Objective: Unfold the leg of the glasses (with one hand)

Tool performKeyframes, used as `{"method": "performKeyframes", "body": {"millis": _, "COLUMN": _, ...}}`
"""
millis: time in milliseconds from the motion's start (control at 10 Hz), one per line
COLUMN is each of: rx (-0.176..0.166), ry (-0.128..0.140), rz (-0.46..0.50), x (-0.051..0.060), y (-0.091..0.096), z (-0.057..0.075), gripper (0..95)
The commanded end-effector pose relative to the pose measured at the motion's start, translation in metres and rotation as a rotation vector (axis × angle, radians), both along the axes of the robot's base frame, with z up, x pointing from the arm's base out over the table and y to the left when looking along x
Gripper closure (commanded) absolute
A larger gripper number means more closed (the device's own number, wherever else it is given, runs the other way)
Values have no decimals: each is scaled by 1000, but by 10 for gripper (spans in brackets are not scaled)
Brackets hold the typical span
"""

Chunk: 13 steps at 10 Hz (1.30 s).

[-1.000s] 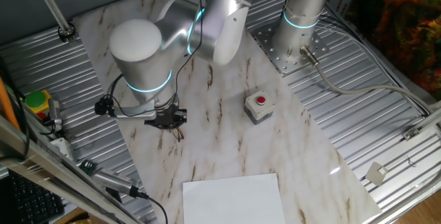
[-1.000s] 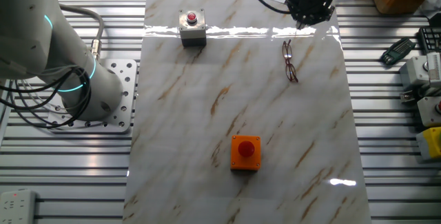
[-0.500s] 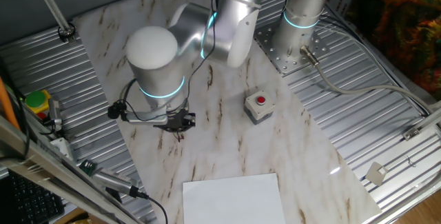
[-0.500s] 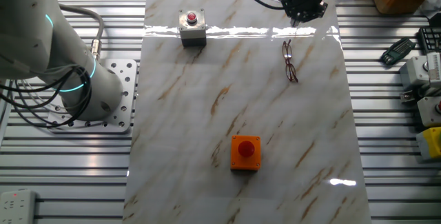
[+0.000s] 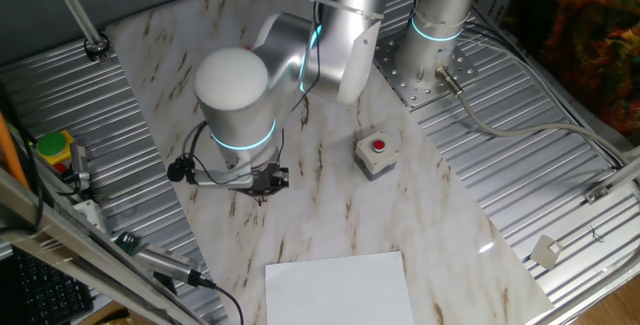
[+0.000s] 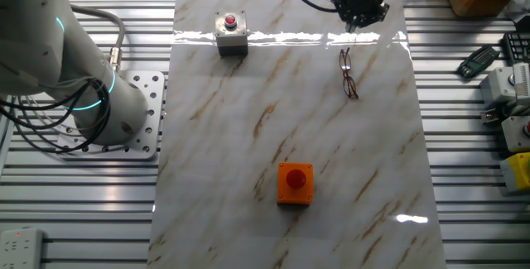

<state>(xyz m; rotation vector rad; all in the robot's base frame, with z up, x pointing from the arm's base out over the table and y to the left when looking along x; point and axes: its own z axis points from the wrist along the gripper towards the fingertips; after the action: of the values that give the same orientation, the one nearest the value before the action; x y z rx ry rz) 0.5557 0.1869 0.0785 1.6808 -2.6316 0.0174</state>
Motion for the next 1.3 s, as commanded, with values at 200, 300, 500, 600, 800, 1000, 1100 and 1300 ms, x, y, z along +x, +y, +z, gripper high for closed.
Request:
{"method": "performKeyframes", "body": {"millis": 200, "rx": -15, "ry": -3, "rz": 5, "x": -1, "y": 0, "z": -2, "gripper": 950}}
{"method": "performKeyframes", "body": {"millis": 300, "rx": -14, "ry": -3, "rz": 4, "x": -1, "y": -1, "z": -4, "gripper": 950}}
{"method": "performKeyframes", "body": {"millis": 500, "rx": -15, "ry": -4, "rz": 5, "x": -1, "y": -1, "z": -7, "gripper": 950}}
{"method": "performKeyframes", "body": {"millis": 600, "rx": -19, "ry": -6, "rz": 7, "x": -1, "y": -1, "z": -9, "gripper": 950}}
{"method": "performKeyframes", "body": {"millis": 800, "rx": -23, "ry": -13, "rz": 7, "x": -2, "y": -2, "z": -15, "gripper": 950}}
{"method": "performKeyframes", "body": {"millis": 1000, "rx": -33, "ry": -13, "rz": 10, "x": -2, "y": -2, "z": -17, "gripper": 950}}
{"method": "performKeyframes", "body": {"millis": 1100, "rx": -39, "ry": -14, "rz": 13, "x": -2, "y": -2, "z": -18, "gripper": 950}}
{"method": "performKeyframes", "body": {"millis": 1300, "rx": -55, "ry": -16, "rz": 27, "x": -1, "y": -2, "z": -20, "gripper": 950}}
